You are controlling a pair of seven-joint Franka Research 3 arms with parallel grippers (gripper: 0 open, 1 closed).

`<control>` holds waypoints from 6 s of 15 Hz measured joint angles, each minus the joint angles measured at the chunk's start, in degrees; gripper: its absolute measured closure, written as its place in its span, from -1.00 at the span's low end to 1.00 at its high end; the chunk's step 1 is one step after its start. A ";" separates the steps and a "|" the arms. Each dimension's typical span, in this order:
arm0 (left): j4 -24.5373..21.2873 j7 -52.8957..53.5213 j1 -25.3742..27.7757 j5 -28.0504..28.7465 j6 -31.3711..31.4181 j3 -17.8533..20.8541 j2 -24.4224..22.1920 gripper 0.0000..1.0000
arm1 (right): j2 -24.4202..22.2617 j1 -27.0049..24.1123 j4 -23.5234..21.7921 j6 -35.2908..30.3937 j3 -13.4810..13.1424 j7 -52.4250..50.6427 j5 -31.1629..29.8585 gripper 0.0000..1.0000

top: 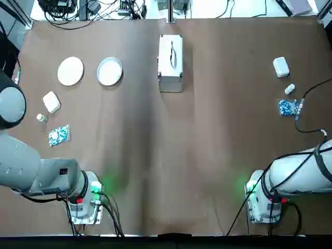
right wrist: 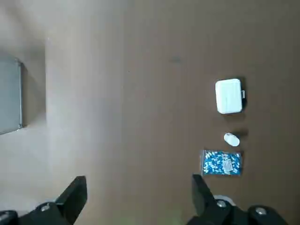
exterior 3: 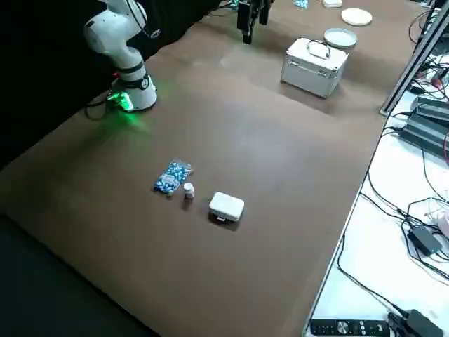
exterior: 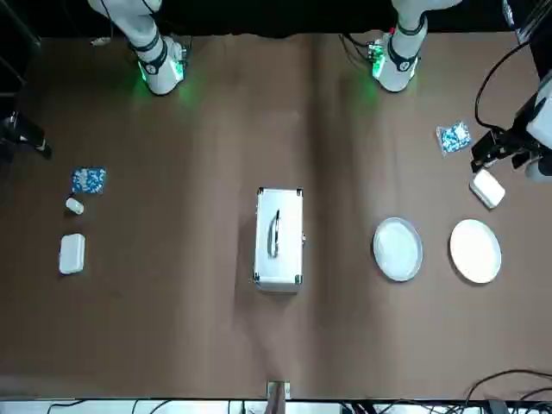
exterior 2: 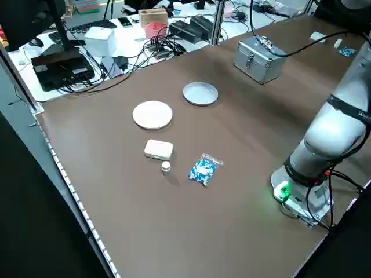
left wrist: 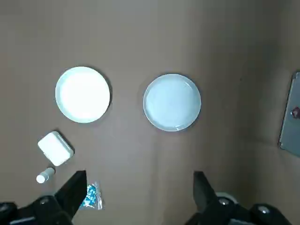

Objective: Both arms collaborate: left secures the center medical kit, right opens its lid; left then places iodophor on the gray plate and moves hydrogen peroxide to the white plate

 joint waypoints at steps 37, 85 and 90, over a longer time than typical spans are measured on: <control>-16.82 -60.92 -11.30 -9.90 30.73 -6.95 21.49 -1.00 | 18.22 33.26 -1.72 33.17 1.28 30.61 9.84 -0.97; -0.55 -111.19 -23.17 -11.44 43.39 -7.17 40.20 0.37 | 32.41 42.42 -0.84 49.18 1.11 39.95 9.95 -0.22; -0.55 -111.19 -23.17 -11.44 43.39 -7.17 40.20 0.37 | 32.64 42.33 0.07 49.25 0.85 40.43 9.97 -0.14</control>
